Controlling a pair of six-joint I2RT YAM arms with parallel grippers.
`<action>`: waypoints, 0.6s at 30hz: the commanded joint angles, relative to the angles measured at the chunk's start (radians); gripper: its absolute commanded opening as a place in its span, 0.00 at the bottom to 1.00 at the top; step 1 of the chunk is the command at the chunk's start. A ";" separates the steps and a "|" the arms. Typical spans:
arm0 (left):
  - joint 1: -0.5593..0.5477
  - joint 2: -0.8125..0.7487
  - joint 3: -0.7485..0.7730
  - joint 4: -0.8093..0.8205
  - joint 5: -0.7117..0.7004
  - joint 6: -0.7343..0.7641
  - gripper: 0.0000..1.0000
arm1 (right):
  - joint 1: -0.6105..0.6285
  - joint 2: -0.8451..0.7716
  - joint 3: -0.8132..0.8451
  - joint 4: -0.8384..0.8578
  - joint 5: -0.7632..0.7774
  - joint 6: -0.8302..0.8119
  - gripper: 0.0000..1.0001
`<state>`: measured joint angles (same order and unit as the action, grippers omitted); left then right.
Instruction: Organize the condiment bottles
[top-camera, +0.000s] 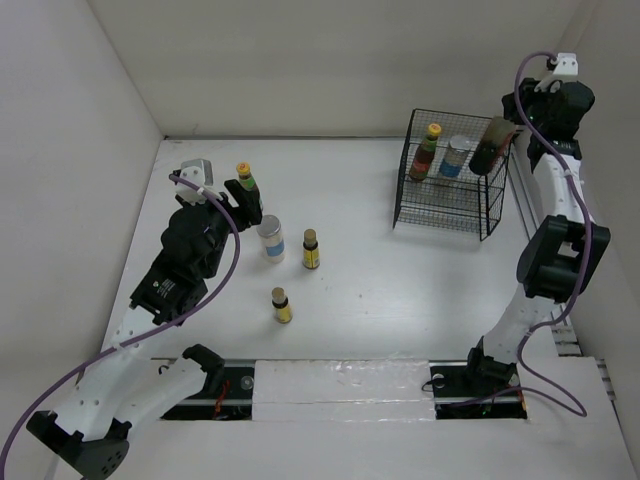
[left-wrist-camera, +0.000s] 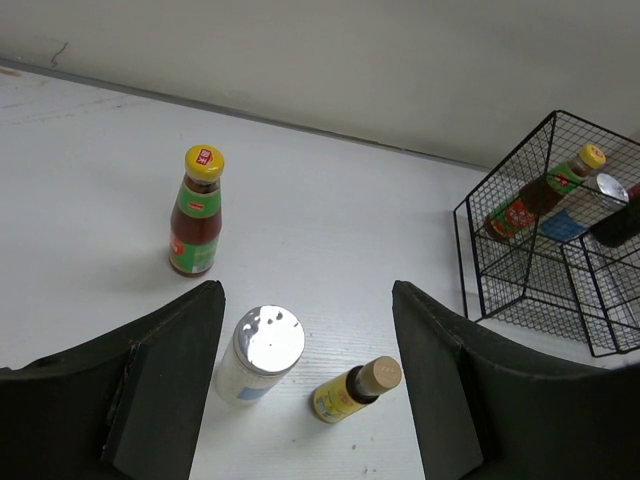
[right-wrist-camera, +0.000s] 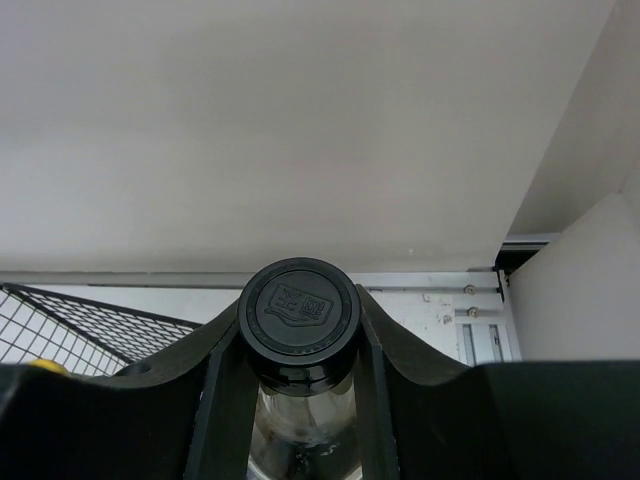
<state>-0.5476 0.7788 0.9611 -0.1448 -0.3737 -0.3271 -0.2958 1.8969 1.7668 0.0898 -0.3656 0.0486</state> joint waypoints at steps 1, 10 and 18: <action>0.005 -0.003 -0.004 0.050 0.013 -0.007 0.64 | 0.004 -0.065 0.007 0.179 0.008 -0.010 0.18; 0.005 -0.012 -0.004 0.050 0.013 -0.007 0.64 | 0.004 -0.025 -0.063 0.209 -0.029 -0.010 0.20; 0.005 -0.021 -0.004 0.050 0.022 -0.007 0.64 | 0.004 -0.015 -0.124 0.218 -0.019 -0.021 0.27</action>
<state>-0.5476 0.7746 0.9611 -0.1448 -0.3656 -0.3271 -0.2928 1.9083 1.6390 0.1665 -0.3759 0.0303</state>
